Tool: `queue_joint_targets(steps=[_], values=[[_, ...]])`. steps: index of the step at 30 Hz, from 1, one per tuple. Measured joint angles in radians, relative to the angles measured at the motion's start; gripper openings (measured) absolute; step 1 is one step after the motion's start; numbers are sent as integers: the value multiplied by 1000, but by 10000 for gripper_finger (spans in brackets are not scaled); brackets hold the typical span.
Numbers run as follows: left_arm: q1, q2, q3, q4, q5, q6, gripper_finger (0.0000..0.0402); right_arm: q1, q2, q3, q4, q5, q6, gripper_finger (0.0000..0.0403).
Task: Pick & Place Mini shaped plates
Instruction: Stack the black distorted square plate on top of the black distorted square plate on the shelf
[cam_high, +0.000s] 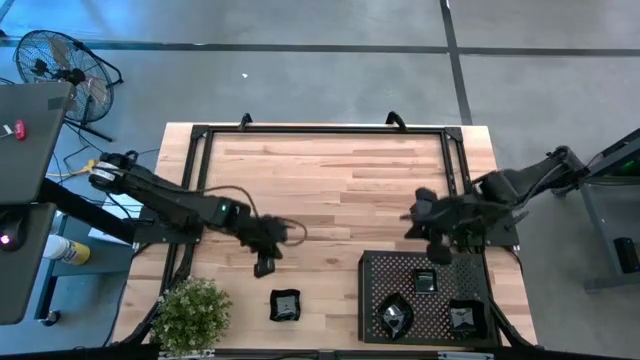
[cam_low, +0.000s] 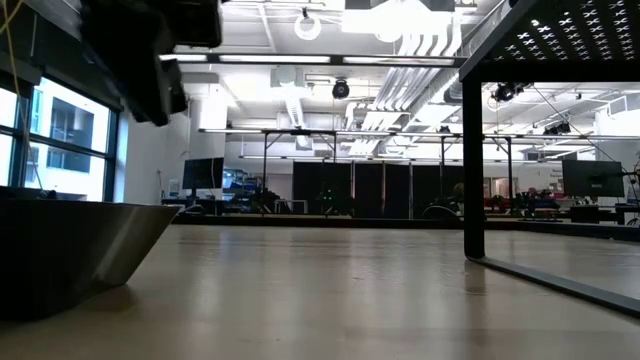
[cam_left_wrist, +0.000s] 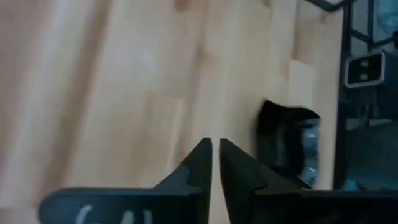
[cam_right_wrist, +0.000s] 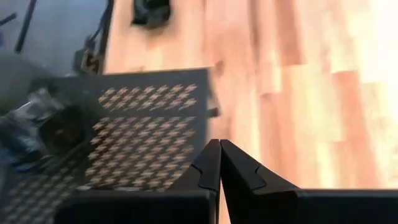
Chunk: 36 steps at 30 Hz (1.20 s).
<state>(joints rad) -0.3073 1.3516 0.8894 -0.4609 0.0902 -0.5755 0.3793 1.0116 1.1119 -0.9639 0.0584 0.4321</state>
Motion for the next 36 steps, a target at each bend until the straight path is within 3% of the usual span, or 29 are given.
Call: queue_joint_targets(steps=[5, 10, 18, 25, 30, 36], values=[[-90, 71, 0, 92, 5, -137, 71, -99, -77, -16, 3, 6, -94, 2], [-150, 169, 51, 118, -4, -154, 104, -159, -119, -16, 5, 4, -169, 2], [-172, 313, 111, 92, -16, -233, 108, -184, -136, -16, 9, 3, -240, 2], [-172, 361, 135, 99, 28, -245, 108, -183, -145, -16, 13, 15, -276, 4], [-171, 393, 140, 99, 50, -242, 83, -183, -156, -16, 12, 39, -285, 1], [-156, 390, 162, 49, 63, -247, 8, -183, -168, -16, 11, 44, -284, 3]])
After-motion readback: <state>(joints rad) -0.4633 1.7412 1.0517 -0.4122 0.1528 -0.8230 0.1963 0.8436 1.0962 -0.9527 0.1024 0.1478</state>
